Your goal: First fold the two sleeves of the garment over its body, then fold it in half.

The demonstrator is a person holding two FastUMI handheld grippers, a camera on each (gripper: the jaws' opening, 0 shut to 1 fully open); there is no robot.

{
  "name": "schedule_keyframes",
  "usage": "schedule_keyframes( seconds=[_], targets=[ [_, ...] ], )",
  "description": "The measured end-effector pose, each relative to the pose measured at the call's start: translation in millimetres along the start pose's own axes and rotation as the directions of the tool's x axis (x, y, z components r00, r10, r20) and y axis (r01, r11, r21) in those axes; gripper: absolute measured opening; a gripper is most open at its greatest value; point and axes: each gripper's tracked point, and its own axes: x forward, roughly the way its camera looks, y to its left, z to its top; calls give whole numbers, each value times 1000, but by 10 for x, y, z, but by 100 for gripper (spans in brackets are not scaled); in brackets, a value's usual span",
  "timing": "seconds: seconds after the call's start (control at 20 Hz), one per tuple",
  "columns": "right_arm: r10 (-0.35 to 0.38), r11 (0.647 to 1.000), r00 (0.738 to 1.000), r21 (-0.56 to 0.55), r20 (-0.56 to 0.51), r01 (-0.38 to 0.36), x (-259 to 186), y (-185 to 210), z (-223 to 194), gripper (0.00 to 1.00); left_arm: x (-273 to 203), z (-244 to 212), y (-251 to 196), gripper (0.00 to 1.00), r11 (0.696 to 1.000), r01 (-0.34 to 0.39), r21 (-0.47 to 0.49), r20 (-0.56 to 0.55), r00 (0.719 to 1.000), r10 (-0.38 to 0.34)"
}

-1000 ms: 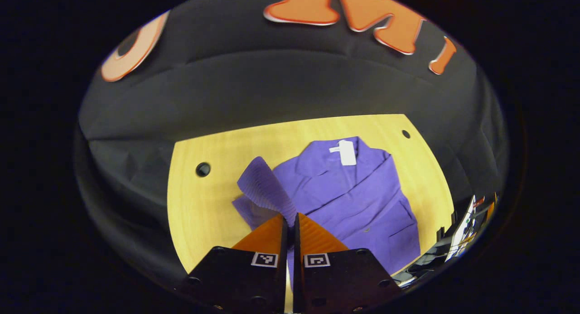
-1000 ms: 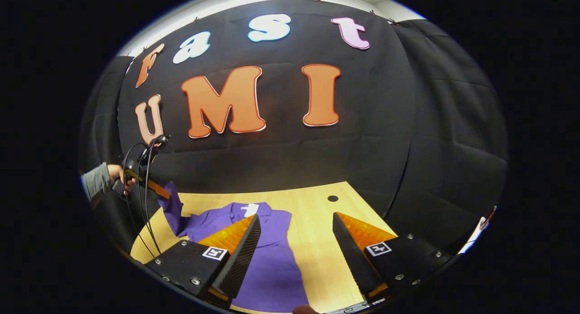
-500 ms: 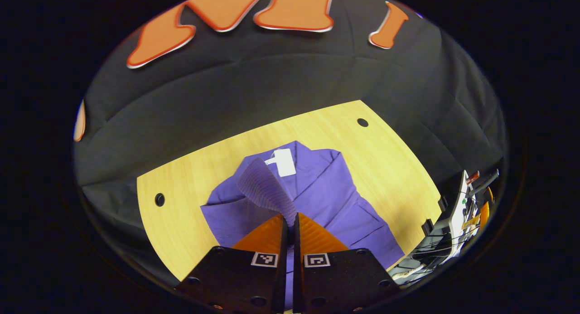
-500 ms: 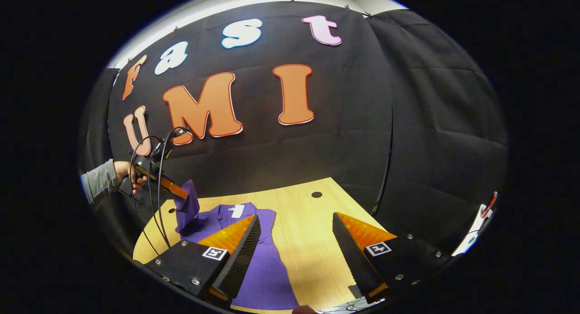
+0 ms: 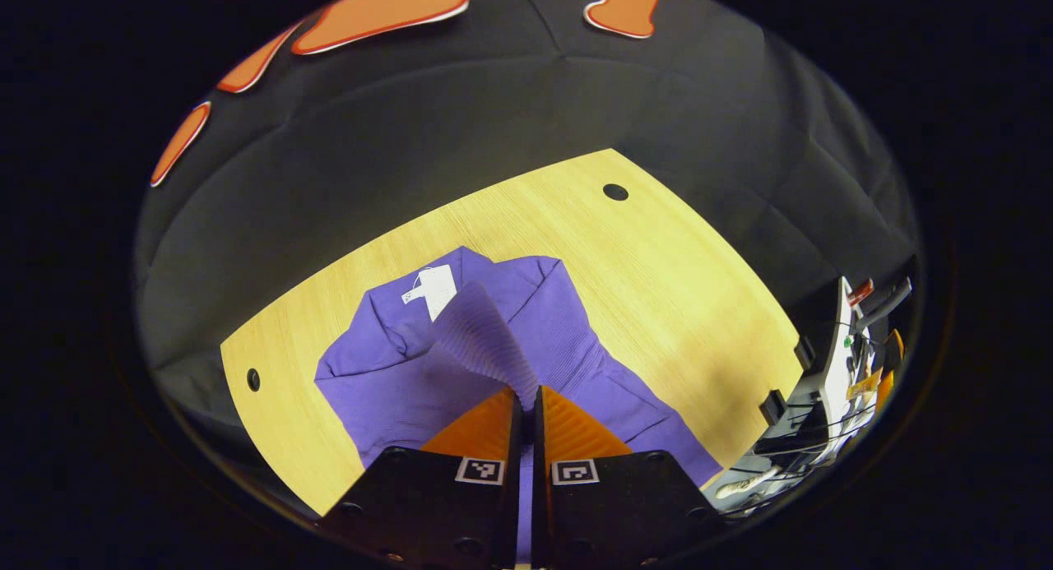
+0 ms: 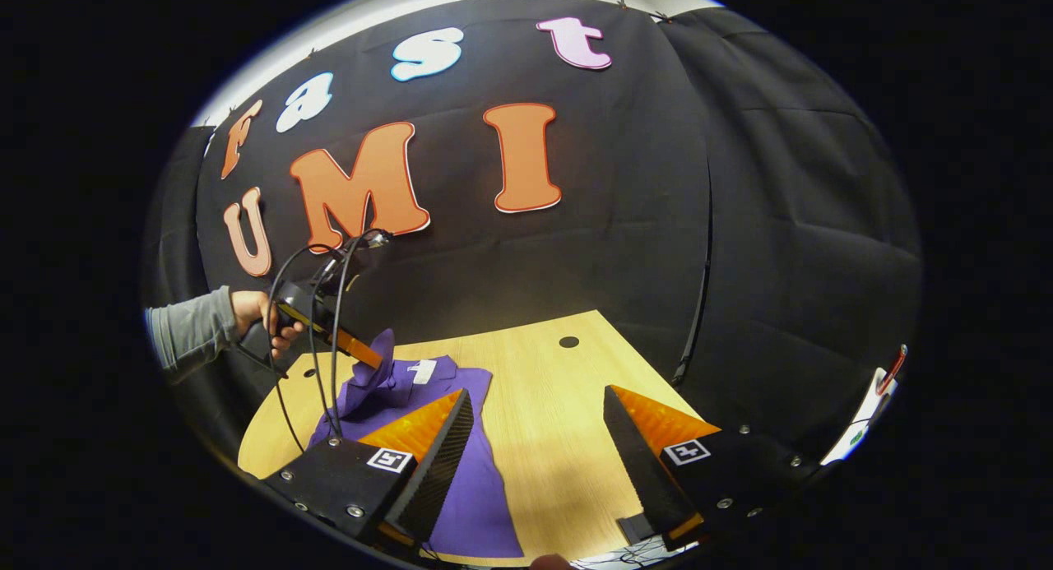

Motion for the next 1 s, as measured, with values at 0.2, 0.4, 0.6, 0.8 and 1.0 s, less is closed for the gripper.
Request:
schedule_keyframes(
  seconds=[0.2, 0.4, 0.6, 0.8, 1.0],
  targets=[
    [19, 1000, 1000, -7, -21, -19, 70, -103, -39, 95, 93, 116, -353, 15, 999, 42, -26, 38, 998, -41],
    [54, 998, 998, -27, -29, -55, 169, -146, -18, 95, -25, 335, -590, 27, 997, 67, -23, 157, 986, -63],
    [103, 993, 994, -55, -31, -105, 299, -62, 26, 95, -414, 424, -638, 58, 997, 73, -29, 311, 948, -60],
    [144, 985, 989, -93, -19, -145, 439, 125, 69, 95, -936, 352, -358, 83, 994, 9, -107, 491, 870, 45],
    [169, 979, 985, -120, 38, -163, 525, 344, 181, 95, -1506, -7, 71, 88, 969, -91, -230, 624, 750, 218]
  ],
)
